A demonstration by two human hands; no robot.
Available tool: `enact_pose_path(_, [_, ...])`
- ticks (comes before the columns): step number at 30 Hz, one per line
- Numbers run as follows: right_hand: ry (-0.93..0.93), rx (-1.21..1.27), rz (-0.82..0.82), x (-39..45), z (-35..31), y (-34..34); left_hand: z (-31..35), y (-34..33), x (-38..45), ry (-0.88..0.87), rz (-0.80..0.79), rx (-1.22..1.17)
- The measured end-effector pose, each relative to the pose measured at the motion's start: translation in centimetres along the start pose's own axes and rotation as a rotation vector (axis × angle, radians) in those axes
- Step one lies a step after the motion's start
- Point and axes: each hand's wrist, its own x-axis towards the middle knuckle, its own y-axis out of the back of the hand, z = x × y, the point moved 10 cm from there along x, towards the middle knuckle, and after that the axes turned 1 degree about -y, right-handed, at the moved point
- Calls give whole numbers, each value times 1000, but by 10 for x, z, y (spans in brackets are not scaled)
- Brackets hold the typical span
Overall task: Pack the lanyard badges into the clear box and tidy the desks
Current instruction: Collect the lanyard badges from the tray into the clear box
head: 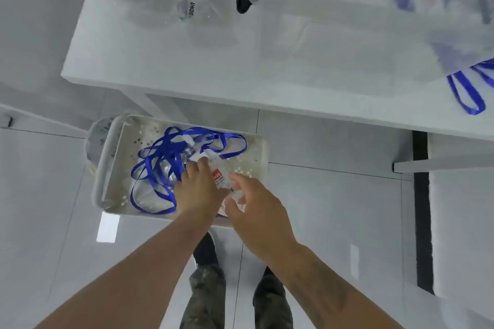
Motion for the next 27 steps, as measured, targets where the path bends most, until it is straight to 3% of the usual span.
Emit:
enact_pose_path(3, [-67, -11, -15, 13, 9, -6, -2, 6, 5, -8, 40, 44])
enact_pose_path(6, [-113, 30, -39, 25, 6, -5, 26, 9, -1, -279, 67, 237])
enact_pose_path(11, [-146, 16, -13, 46, 1, -2, 50, -23, -11, -664, -112, 458])
enact_pose_path(16, [-177, -12, -44, 50, 6, -7, 44, -17, -5, -738, -91, 626])
enact_pose_path(19, [-177, 15, -29, 52, 8, -6, 45, 10, 7, -701, -22, 491])
enact_pose_path(22, [-201, 99, 28, 50, 12, 4, 39, 40, 12, -637, -60, 257])
enact_pose_path(27, [-242, 269, 49, 43, 9, 20, 9, 96, 11, -317, -114, -400])
